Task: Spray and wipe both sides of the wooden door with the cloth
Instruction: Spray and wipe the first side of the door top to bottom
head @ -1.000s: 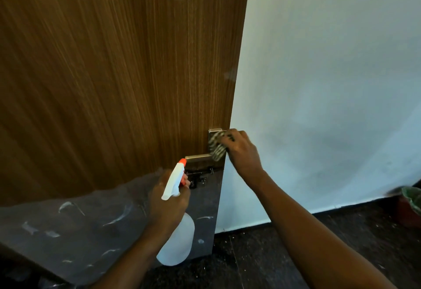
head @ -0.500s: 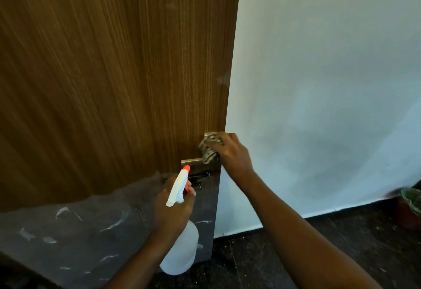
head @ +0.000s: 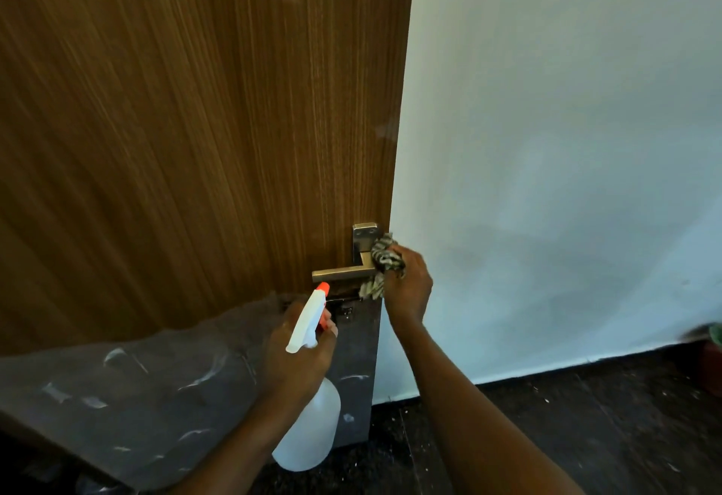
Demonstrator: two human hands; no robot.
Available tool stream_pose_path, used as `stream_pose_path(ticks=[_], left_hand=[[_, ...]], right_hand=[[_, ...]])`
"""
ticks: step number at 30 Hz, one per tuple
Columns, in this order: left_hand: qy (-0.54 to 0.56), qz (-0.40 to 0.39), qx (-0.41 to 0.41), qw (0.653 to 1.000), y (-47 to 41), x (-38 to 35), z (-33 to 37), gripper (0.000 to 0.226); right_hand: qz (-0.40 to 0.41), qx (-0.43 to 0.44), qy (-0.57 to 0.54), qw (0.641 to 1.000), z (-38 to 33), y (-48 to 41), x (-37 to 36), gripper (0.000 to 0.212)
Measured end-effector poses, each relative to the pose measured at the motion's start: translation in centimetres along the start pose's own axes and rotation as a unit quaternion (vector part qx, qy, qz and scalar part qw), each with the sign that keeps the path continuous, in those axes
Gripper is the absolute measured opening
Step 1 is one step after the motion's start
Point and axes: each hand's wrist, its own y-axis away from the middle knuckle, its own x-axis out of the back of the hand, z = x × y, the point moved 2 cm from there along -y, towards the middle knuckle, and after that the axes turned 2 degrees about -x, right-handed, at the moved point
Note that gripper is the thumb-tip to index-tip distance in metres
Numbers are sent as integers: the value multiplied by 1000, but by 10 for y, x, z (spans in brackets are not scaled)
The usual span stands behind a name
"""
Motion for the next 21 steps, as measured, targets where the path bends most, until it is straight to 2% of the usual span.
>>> stream_pose_path(ticks=[3,6,11,15,18,21], left_hand=[[4,-14,-9,1000,-1,-6,0,43],[10,-27,-6,1000,-2,-10,1,44],[17,-33,0,999,-5,-15,4,41],[1,-4,-3,1000,-8,-15,8,42],[-21,5,-21,1000,-7,-15,6,48],[-14,-1,-9,1000,-4,-14,1,53]], right_hand=[[-37,-39,23,998,19,9,-6,29],[-56,-34,44,997,15,-6,-1,21],[1,10,-29,1000,-24,-30,7,28],[24,41,-14,999,-1,-6,-8,27],[19,-47,-36,998,24,16,-24,24],[13,-167,-85,982,29,25,-34,20]])
